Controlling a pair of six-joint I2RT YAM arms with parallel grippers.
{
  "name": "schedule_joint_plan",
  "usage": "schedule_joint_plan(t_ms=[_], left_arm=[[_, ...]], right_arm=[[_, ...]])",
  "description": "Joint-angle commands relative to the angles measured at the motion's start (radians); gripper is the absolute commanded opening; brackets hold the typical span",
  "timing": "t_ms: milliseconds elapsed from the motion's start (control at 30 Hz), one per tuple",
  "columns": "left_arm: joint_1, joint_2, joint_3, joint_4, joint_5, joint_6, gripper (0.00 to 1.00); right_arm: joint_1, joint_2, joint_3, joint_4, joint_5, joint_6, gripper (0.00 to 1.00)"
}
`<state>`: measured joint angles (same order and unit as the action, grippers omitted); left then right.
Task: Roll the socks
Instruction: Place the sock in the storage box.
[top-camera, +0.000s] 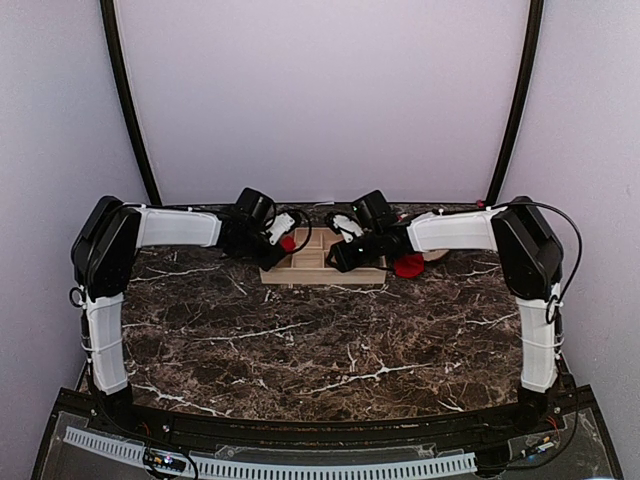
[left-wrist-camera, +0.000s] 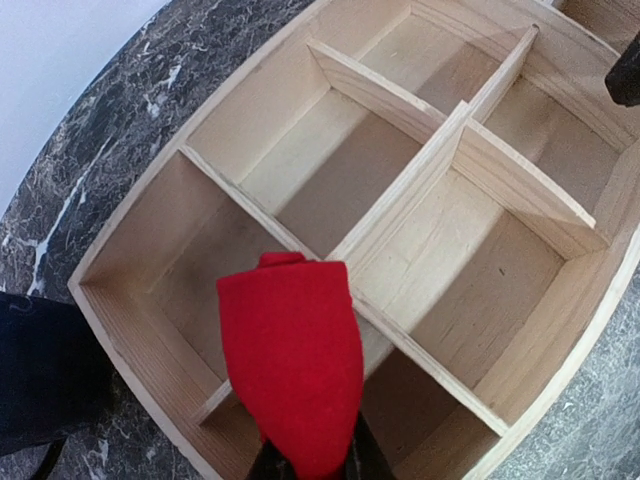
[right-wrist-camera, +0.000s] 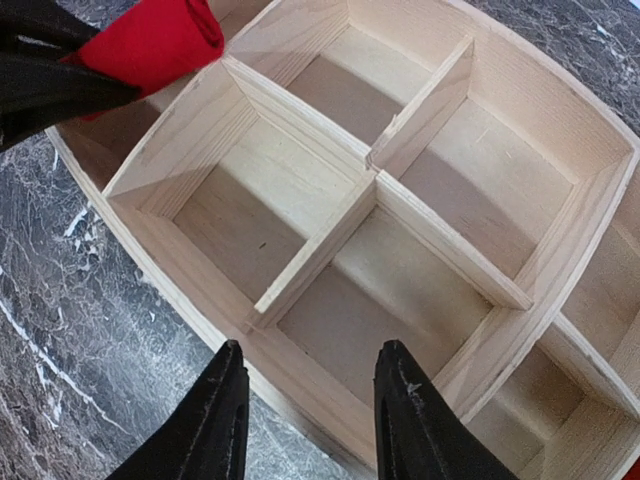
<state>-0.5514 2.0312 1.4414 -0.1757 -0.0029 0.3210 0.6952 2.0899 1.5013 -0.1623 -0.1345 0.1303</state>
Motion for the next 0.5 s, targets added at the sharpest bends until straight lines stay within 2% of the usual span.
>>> schedule_joint_plan(t_ms=[0,467], left_arm=[[0.008,0.003,0.024,-0.065,-0.007,0.004,0.1],[0.007,0.067,0.135,-0.244,0.004,-0.024,0.1]], right_arm=[[-0.013,0.035,0.047,-0.011,-0.003,-0.015,0.41],[-0.018,0.092,0.12,-0.09,-0.011,-0.027,0.41]])
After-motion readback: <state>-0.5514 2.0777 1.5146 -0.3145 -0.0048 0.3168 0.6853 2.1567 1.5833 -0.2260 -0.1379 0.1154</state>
